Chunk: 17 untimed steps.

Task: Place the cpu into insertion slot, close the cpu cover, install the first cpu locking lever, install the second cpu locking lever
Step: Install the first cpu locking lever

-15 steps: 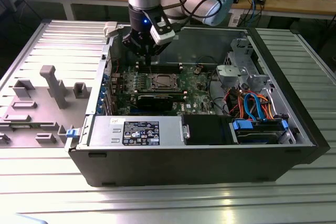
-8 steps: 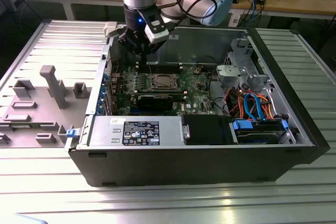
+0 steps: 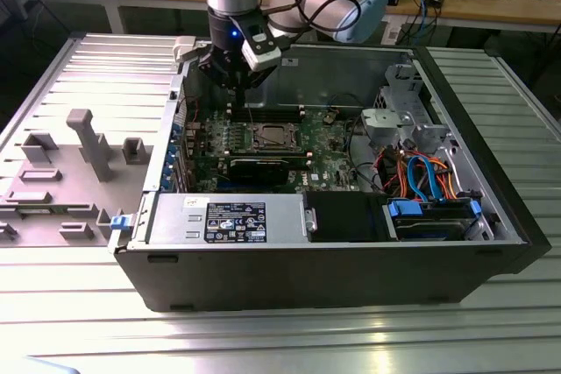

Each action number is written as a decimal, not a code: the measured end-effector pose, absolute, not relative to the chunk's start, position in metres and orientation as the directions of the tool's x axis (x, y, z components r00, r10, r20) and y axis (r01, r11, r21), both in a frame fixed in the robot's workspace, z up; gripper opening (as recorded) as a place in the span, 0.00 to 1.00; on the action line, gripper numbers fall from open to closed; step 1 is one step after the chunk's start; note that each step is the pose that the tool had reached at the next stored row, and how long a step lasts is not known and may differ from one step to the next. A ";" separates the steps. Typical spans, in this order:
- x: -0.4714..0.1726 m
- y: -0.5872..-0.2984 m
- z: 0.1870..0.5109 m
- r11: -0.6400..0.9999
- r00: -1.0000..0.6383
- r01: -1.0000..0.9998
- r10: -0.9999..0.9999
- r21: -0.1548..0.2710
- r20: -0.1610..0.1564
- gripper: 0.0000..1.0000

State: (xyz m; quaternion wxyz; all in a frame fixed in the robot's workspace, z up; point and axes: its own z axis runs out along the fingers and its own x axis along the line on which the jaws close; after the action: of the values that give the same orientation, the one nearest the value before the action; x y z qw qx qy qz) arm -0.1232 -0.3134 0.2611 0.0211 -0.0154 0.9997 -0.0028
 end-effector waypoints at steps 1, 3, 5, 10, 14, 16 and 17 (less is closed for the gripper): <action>-0.123 -0.312 0.261 1.000 -0.999 -0.031 -0.031 -0.006 -0.042 0.11; -0.124 -0.311 0.260 0.999 -0.999 -0.031 -0.031 -0.006 -0.042 0.11; -0.124 -0.311 0.260 0.999 -0.999 -0.031 -0.031 -0.006 -0.042 0.11; -0.124 -0.311 0.260 0.999 -0.999 -0.031 -0.031 -0.006 -0.042 0.11; -0.125 -0.311 0.260 0.999 -0.999 -0.031 -0.031 -0.006 -0.042 0.11; -0.125 -0.310 0.260 0.999 -0.999 -0.031 -0.032 -0.006 -0.042 0.11; -0.125 -0.310 0.260 0.999 -0.999 -0.031 -0.032 -0.006 -0.042 0.11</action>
State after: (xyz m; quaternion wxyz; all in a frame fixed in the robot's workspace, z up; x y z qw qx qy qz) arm -0.1253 -0.3096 0.2600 0.0210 -0.0158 0.9997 -0.0028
